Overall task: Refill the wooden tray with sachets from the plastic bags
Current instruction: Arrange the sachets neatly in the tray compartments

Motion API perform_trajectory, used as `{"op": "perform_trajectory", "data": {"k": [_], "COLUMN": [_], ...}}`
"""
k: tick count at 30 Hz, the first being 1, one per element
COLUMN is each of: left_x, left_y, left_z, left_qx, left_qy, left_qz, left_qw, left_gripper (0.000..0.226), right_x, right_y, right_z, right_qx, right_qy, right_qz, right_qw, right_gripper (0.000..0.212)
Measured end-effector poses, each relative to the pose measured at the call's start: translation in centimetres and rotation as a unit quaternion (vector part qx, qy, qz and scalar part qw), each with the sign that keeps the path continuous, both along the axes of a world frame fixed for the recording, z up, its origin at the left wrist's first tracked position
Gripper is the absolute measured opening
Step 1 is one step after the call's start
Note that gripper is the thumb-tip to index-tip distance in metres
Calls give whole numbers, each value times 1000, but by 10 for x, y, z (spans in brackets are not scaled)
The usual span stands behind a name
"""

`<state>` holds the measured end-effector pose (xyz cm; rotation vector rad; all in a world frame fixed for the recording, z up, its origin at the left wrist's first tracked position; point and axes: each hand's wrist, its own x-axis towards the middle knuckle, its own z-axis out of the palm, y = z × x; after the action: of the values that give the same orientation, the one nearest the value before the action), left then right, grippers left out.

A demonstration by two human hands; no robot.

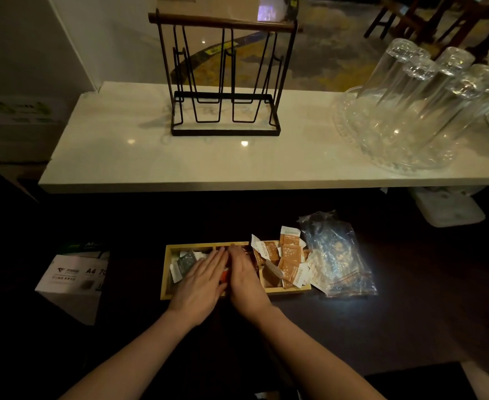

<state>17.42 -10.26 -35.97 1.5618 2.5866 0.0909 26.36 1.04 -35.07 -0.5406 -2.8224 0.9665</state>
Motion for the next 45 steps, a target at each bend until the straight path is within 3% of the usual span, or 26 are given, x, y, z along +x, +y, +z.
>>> {"op": "perform_trajectory", "data": {"k": [2,6,9,11,14,18,26,32,35,41,45], "left_x": [2,4,6,12,22,26,26,24,23,24,34], "left_y": [1,11,19,23,28,35,43,48,50,68,84], "left_z": [-6,-7,-1,4,7,6,12,19,17,29,31], "left_qx": [-12,-30,-6,9,27,14,-5,-4,-2,30,15], "left_qy": [-7,7,-2,4,4,11,14,41,24,7,40], "left_qz": [7,4,20,17,-10,-58,-64,-92,-74,-35,-33], "left_qw": [1000,1000,1000,1000,1000,998,998,995,997,999,999], "left_gripper": [61,59,64,68,68,61,45,47,41,34,58], "right_x": [5,20,28,33,40,34,29,27,34,38,38], "right_y": [4,13,44,68,80,79,74,71,70,71,76], "right_z": [10,39,49,49,35,22,11,11,11,5,4], "right_qx": [-20,53,103,76,4,35,64,-28,-40,67,34], "right_qy": [17,99,151,59,-78,-118,-58,8,8,-24,23], "right_qz": [9,25,-105,-197,-148,-89,-121,-192,-165,-112,-113], "right_qw": [1000,993,978,976,986,988,989,981,986,991,993], "right_gripper": [80,61,50,61,77,69,25,12,12,19,32]}}
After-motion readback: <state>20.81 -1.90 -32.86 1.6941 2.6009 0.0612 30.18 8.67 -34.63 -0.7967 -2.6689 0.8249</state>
